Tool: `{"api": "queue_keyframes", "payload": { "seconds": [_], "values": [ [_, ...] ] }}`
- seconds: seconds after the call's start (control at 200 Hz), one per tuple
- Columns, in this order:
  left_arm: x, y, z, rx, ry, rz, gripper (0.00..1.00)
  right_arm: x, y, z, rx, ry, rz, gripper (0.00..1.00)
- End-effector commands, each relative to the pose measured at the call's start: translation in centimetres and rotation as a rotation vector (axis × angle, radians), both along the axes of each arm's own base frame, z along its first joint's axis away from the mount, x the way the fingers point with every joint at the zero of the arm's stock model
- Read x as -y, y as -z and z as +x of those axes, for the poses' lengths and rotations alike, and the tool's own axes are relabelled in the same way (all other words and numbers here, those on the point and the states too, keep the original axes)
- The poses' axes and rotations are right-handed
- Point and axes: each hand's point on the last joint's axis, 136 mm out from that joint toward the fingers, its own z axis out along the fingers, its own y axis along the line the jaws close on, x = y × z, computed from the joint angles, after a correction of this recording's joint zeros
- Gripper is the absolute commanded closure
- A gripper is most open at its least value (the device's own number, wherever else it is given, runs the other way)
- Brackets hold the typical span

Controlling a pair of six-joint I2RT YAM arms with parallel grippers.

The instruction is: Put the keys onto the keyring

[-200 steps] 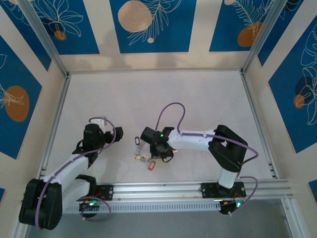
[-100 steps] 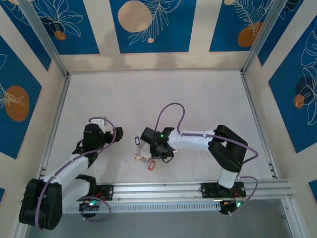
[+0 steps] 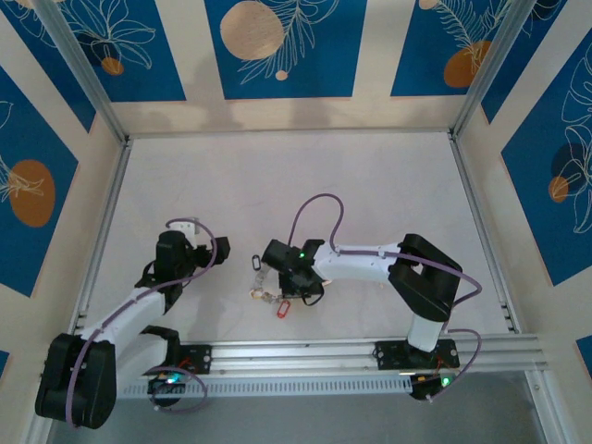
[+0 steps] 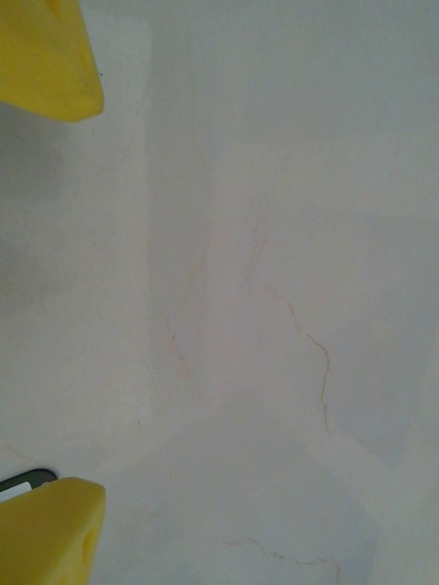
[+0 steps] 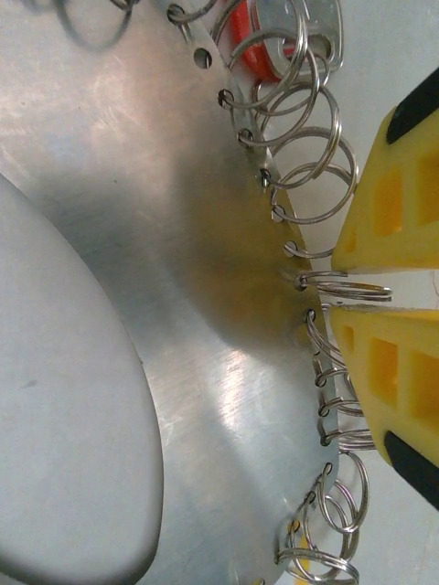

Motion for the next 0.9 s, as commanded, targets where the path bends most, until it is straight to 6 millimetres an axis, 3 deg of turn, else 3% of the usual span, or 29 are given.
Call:
{"api": "queue_keyframes", "payload": {
  "seconds": [0.0, 0.225, 0.46, 0.6, 0.75, 0.895],
  "values": [
    [0.0, -1.3, 0.8, 0.036, 0.002, -0.007, 0.0, 0.9, 0.9, -1.0, -0.039, -0.008, -0.043, 0.82],
    [0.0, -1.4, 0.9, 0.037, 0.001, -0.008, 0.0, 1.1, 1.0, -1.0, -0.037, -0.007, -0.051, 0.84],
    [0.0, -1.4, 0.9, 0.037, 0.003, -0.008, 0.0, 1.7, 0.4, -0.1, 0.026, -0.034, -0.066, 0.95],
    [0.7, -1.8, 0.8, 0.049, 0.042, -0.017, 0.0, 0.9, -0.4, 0.6, 0.096, -0.161, -0.025, 0.99],
    [2.7, -3.8, 1.1, 0.068, 0.143, -0.077, 0.0, 0.1, -2.3, 1.8, 0.261, -0.407, 0.035, 1.0],
    [4.7, -8.4, 1.3, 0.13, 0.247, -0.144, 0.0, -1.2, -5.2, 2.3, 0.469, -0.652, 0.195, 1.0]
  ]
}}
